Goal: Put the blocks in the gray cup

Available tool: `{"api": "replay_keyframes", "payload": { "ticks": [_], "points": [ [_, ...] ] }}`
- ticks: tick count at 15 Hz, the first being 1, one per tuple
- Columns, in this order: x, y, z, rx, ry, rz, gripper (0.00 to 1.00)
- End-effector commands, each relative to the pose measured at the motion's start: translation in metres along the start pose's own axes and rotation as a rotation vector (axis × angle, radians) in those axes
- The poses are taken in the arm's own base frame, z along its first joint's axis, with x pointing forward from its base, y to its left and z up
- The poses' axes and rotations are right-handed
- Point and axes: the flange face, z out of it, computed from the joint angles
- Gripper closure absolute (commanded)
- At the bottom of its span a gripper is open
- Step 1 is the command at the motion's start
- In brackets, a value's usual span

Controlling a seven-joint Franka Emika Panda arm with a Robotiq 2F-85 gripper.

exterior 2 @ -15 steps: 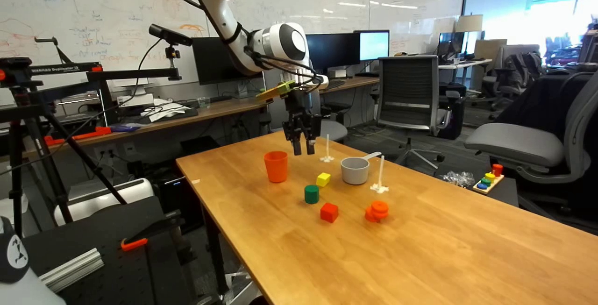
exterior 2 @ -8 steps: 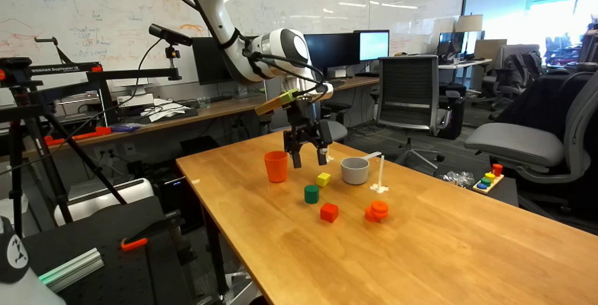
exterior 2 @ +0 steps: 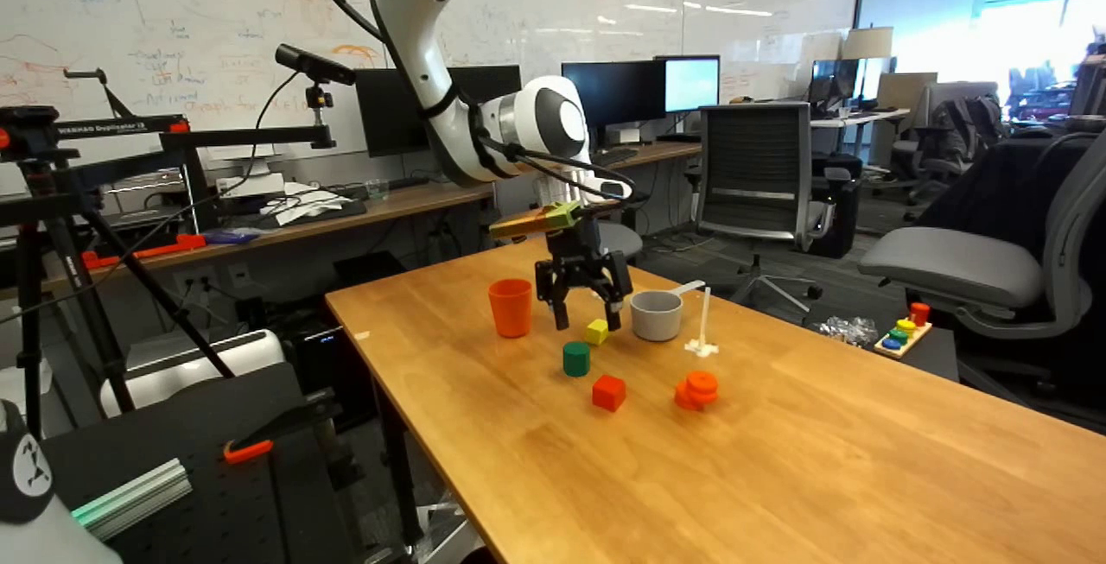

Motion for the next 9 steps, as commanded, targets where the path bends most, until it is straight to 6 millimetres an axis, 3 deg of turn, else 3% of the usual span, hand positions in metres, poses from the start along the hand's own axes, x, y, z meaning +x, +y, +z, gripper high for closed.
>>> {"api": "replay_keyframes", "payload": {
  "ticks": [1,9],
  "points": [
    [0.017,-0.003,0.011,0.078,0.035,-0.053,0.00],
    [0.039,-0.011,0.035,0.234,0.014,-0.109,0.00]
  ]
}}
